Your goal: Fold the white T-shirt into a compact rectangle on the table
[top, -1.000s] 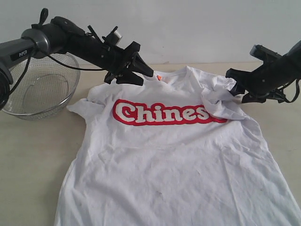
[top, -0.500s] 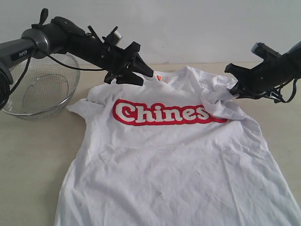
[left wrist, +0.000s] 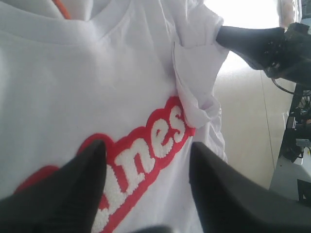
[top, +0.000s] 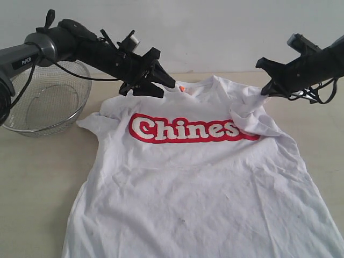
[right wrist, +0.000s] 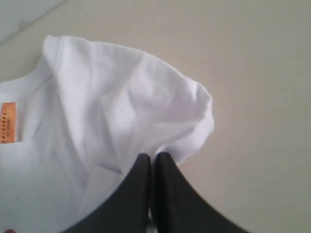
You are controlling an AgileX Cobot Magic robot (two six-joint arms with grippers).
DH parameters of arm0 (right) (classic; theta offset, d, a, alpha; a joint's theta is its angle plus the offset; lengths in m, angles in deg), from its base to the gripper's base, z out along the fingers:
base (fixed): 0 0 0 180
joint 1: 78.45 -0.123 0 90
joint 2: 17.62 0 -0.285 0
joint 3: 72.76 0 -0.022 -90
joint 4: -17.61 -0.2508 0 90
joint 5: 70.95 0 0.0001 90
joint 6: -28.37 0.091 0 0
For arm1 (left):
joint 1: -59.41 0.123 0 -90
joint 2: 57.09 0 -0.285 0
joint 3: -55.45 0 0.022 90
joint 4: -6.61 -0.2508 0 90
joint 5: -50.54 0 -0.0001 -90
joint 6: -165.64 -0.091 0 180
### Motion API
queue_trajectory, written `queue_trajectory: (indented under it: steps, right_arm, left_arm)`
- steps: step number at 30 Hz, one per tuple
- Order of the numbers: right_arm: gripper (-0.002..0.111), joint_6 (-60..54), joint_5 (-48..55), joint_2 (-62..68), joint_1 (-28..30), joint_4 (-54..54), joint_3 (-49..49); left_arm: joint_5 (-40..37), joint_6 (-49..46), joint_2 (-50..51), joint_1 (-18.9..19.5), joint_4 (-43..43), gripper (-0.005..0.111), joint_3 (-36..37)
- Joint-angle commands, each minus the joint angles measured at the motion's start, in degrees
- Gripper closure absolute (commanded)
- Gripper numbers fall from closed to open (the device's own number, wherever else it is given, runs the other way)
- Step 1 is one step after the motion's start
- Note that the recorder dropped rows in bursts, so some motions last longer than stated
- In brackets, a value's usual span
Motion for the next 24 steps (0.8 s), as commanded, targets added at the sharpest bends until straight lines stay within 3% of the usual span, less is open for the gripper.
queue_trajectory:
  steps: [1, 16, 24]
  right_arm:
    - [0.108, -0.83, 1.51, -0.41, 0.00, -1.56, -2.55]
    - [0.108, -3.11, -9.76, -0.29, -8.61, -1.94, -2.67]
    - [0.108, -4.47, -12.88, 0.99, -9.60, -1.94, -4.68]
  left_arm:
    - [-0.31, -0.16, -0.15, -0.18, -0.22, 0.056, -0.48]
    - [-0.31, -0.16, -0.15, -0.18, -0.22, 0.056, -0.48]
    - [-0.31, -0.16, -0.15, -0.18, -0.22, 0.056, -0.48]
